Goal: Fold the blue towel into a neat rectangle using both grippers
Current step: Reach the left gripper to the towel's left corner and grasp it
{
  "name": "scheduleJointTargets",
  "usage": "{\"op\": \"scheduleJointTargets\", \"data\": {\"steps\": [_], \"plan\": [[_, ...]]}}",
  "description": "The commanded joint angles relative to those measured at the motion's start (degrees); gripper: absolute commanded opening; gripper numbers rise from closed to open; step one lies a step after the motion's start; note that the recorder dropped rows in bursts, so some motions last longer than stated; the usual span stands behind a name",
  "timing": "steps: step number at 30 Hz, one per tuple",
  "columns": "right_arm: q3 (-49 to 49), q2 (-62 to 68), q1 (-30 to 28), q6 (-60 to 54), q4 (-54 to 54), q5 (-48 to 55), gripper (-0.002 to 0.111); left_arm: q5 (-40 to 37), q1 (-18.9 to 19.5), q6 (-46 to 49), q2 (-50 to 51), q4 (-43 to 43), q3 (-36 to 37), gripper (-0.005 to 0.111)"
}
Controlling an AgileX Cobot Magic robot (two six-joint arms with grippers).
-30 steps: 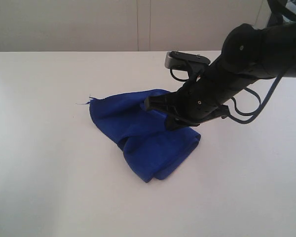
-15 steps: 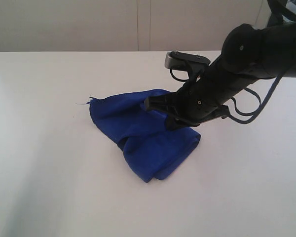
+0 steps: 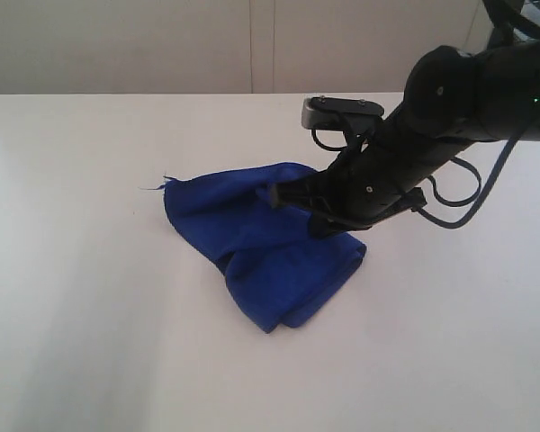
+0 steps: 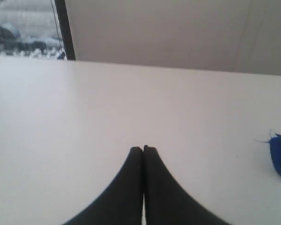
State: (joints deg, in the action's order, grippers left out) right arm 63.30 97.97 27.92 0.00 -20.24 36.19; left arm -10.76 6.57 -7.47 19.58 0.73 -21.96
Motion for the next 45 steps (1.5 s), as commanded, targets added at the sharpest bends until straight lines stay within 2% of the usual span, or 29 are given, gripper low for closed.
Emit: {"op": "scheduleJointTargets", "data": {"steps": [1, 3, 5, 10, 13, 18, 23, 27, 30, 32, 34, 36, 39, 45], "plan": [[-0.06, -0.41, -0.53, 0.42, 2.03, 0.25, 0.000, -7.08, 0.10, 2.27, 13.36, 8.53, -5.53, 0.000], [-0.06, -0.41, -0.53, 0.42, 2.34, 0.25, 0.000, -8.85, -0.01, 8.27, 19.53, 15.08, -7.41, 0.000], [-0.06, -0.41, -0.53, 0.42, 2.53, 0.25, 0.000, -10.14, -0.01, 17.19, 25.67, 25.68, -9.50, 0.000], [-0.06, -0.41, -0.53, 0.42, 2.46, 0.11, 0.000, -17.65, -0.01, 49.09, 41.47, 55.52, -16.09, 0.000], [-0.06, -0.41, -0.53, 0.42, 2.46, -0.02, 0.000, -20.36, -0.01, 57.23, 50.52, 63.67, -20.28, 0.000], [-0.06, -0.41, -0.53, 0.42, 2.46, 0.01, 0.000, -23.07, -0.45, 61.24, 63.00, 64.33, -27.76, 0.000], [-0.06, -0.41, -0.53, 0.42, 2.46, -0.20, 0.000, -21.94, -5.16, 69.44, 74.36, 67.46, -34.08, 0.000], [-0.06, -0.41, -0.53, 0.57, 2.46, -0.33, 0.000, -18.40, -8.81, 71.00, 81.81, 71.09, -39.25, 0.002], [-0.06, -0.41, -0.53, 1.84, 2.46, -0.43, 0.000, -18.17, -10.92, 71.96, 87.44, 71.20, -43.63, 0.015], [-0.06, -0.41, -0.53, 1.95, 2.46, -0.50, 0.000, -18.39, -11.87, 71.84, 90.59, 71.20, -46.55, 0.030], [-0.06, -0.41, -0.53, 1.95, 2.46, -0.50, 0.000, -18.40, -12.01, 71.71, 93.13, 71.92, -48.97, 0.043], [-0.06, -0.41, -0.53, 2.06, 2.46, -0.47, 0.000, -18.74, -12.13, 71.71, 95.21, 72.43, -51.12, 0.052], [-0.06, -0.41, -0.53, 2.06, 2.46, -0.47, 0.000, -19.73, -12.40, 71.71, 98.00, 72.71, -53.43, 0.058], [-0.06, -0.41, -0.53, 2.21, 2.46, -0.64, 0.000, -22.26, -14.08, 72.62, 101.77, 72.53, -55.42, 0.058]]}}
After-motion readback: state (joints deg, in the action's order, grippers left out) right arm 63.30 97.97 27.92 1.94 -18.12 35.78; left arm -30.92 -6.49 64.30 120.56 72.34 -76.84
